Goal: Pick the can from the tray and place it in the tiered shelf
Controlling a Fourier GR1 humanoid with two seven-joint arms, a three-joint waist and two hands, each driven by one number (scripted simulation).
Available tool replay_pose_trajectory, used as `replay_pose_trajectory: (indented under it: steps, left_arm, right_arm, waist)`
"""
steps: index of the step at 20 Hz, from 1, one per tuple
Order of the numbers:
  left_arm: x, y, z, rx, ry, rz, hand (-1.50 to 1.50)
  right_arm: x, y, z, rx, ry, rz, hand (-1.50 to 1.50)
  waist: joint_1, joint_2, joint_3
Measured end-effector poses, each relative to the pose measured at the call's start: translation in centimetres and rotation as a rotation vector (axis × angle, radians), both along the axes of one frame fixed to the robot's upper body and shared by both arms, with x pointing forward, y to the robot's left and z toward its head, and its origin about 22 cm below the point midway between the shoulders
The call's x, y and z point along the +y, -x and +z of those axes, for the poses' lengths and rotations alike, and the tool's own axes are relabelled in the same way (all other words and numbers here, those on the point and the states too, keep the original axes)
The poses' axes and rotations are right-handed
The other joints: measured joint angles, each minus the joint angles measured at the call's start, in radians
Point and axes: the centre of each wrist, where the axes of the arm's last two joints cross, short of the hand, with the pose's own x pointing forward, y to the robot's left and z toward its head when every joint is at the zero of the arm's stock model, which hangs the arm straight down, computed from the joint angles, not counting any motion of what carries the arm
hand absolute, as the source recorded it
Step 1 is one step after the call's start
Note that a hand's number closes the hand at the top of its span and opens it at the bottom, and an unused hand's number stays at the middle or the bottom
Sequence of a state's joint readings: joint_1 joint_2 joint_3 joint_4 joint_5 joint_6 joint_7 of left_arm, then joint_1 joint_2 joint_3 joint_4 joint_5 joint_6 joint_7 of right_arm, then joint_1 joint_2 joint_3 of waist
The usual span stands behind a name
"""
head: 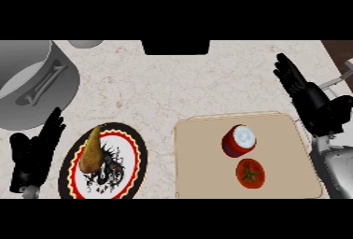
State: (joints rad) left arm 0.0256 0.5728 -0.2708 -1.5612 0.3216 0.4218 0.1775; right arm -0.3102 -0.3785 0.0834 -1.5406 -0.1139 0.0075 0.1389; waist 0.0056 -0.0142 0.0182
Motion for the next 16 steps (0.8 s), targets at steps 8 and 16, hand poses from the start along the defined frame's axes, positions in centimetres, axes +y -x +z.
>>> replay_pose_trajectory:
  steps: [8, 16]
  left_arm:
    - [1.7, -0.4, 0.5, -0.040, 0.007, -0.025, 0.00]
    - [3.7, 0.2, -1.3, -0.032, 0.059, -0.053, 0.00]
  right_arm:
    - [5.3, 0.2, -0.4, -0.141, 0.053, 0.138, 1.50]
    - [9.9, 6.2, -6.3, -0.224, 0.127, 0.046, -1.50]
  waist:
    - [-0.003, 0.008, -0.021]
    - [-0.010, 0.012, -0.019]
